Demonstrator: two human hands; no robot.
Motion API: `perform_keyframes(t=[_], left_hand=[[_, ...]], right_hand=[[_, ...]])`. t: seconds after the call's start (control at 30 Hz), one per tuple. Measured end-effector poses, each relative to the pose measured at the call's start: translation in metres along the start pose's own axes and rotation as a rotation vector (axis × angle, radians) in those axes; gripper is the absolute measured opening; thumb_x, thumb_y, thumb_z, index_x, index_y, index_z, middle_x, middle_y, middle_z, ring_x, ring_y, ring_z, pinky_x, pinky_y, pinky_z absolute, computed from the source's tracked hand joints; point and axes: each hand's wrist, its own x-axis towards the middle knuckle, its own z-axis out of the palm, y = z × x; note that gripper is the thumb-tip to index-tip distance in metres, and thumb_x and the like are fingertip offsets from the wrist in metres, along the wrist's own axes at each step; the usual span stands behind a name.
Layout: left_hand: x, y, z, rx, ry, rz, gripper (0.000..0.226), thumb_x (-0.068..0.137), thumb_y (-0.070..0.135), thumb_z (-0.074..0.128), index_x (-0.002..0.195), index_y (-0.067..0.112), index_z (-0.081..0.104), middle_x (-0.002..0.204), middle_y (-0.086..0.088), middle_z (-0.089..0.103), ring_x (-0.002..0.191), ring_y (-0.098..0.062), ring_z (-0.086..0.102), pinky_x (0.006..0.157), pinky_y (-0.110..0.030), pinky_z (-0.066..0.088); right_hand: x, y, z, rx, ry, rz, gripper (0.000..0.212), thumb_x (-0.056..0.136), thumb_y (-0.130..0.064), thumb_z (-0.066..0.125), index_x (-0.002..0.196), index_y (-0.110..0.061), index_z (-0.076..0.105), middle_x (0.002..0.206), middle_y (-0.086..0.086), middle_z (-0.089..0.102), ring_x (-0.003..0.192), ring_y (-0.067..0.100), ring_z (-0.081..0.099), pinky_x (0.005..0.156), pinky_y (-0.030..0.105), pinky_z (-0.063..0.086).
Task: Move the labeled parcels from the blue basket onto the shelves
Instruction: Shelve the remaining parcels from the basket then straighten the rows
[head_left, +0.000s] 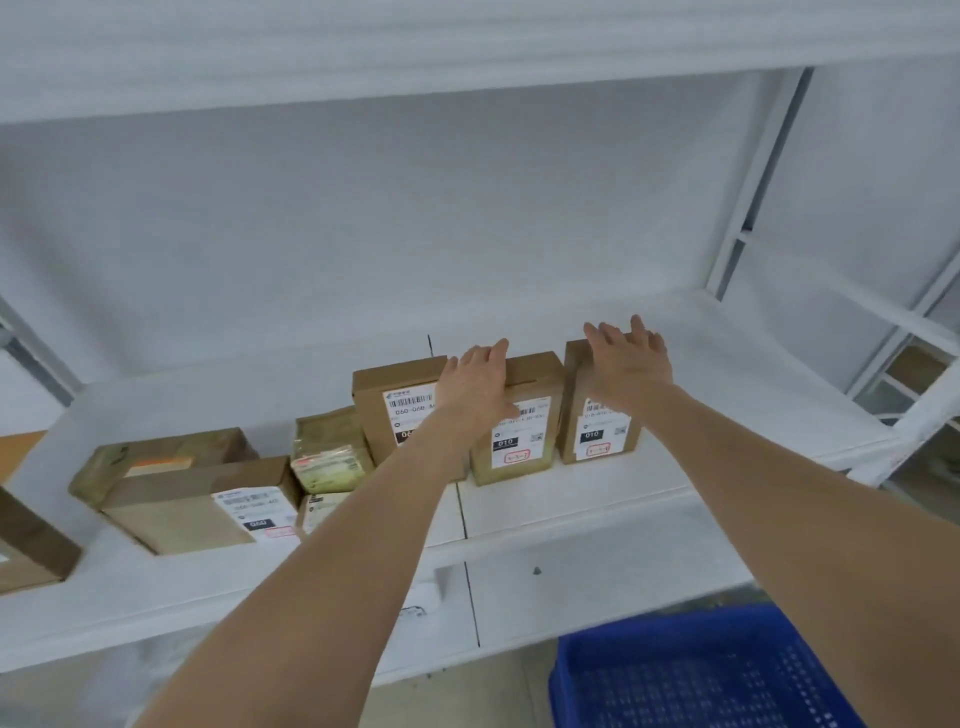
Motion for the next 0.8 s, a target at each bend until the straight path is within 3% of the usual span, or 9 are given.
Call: perform_keyframes(t=[0.17, 0.4, 0.53, 0.63, 0.7, 0.8], left_hand=[[0.021, 0.033, 0.018, -0.008, 0.027, -0.072, 0.059, 0.089, 0.018, 0.060, 0.141, 0.019, 0.032, 0.133, -0.007, 0.044, 0.121, -0.029, 0.041, 0.099, -0.038, 0.041], [0.043, 0.099, 0.029, -0.103, 0.014, -0.063, 0.059, 0.088, 0.021, 0.063, 0.140, 0.022, 0.034, 0.131, -0.006, 0.045, 0.122, -0.027, 0.039, 0.099, -0.041, 0.043], [0.048, 0.120, 0.030, -0.107, -0.004, -0.052, 0.069, 0.087, 0.024, 0.064, 0.146, 0.025, 0.027, 0.139, -0.004, 0.041, 0.129, -0.026, 0.036, 0.105, -0.037, 0.035], [0.040, 0.112, 0.015, -0.047, -0.015, -0.047, 0.080, 0.083, 0.039, 0.064, 0.149, 0.029, 0.019, 0.150, 0.001, 0.032, 0.138, -0.023, 0.028, 0.115, -0.039, 0.023], [0.030, 0.095, -0.003, -0.047, 0.036, -0.070, 0.073, 0.085, 0.042, 0.057, 0.148, 0.028, 0.023, 0.151, 0.001, 0.031, 0.140, -0.021, 0.026, 0.115, -0.038, 0.021], [0.012, 0.054, -0.024, -0.065, 0.164, -0.175, 0.059, 0.088, 0.027, 0.052, 0.144, 0.022, 0.033, 0.145, -0.004, 0.038, 0.133, -0.023, 0.036, 0.107, -0.037, 0.031]], right_hand=[[0.011, 0.038, 0.008, 0.005, 0.081, -0.161, 0.077, 0.078, 0.002, 0.058, 0.139, -0.035, 0.030, 0.137, 0.002, 0.034, 0.128, 0.027, 0.034, 0.108, 0.044, 0.028], [0.021, 0.110, 0.001, -0.001, 0.060, -0.138, 0.073, 0.078, 0.003, 0.058, 0.136, -0.033, 0.034, 0.131, 0.004, 0.036, 0.119, 0.026, 0.040, 0.104, 0.041, 0.036], [0.021, 0.126, 0.001, 0.008, 0.018, -0.147, 0.073, 0.079, -0.002, 0.061, 0.139, -0.032, 0.032, 0.135, 0.006, 0.035, 0.124, 0.028, 0.038, 0.107, 0.044, 0.032], [0.023, 0.117, -0.007, 0.052, -0.090, -0.202, 0.086, 0.078, -0.027, 0.067, 0.148, -0.032, 0.017, 0.154, 0.009, 0.014, 0.144, 0.033, 0.009, 0.115, 0.056, 0.012], [0.026, 0.100, -0.020, 0.133, -0.135, -0.252, 0.103, 0.071, -0.040, 0.072, 0.151, -0.031, 0.007, 0.159, 0.005, 0.000, 0.146, 0.032, -0.008, 0.115, 0.059, 0.000], [0.025, 0.048, -0.038, 0.316, -0.032, -0.333, 0.106, 0.068, -0.057, 0.072, 0.150, -0.029, 0.012, 0.159, 0.002, 0.008, 0.147, 0.026, 0.003, 0.115, 0.056, 0.006]])
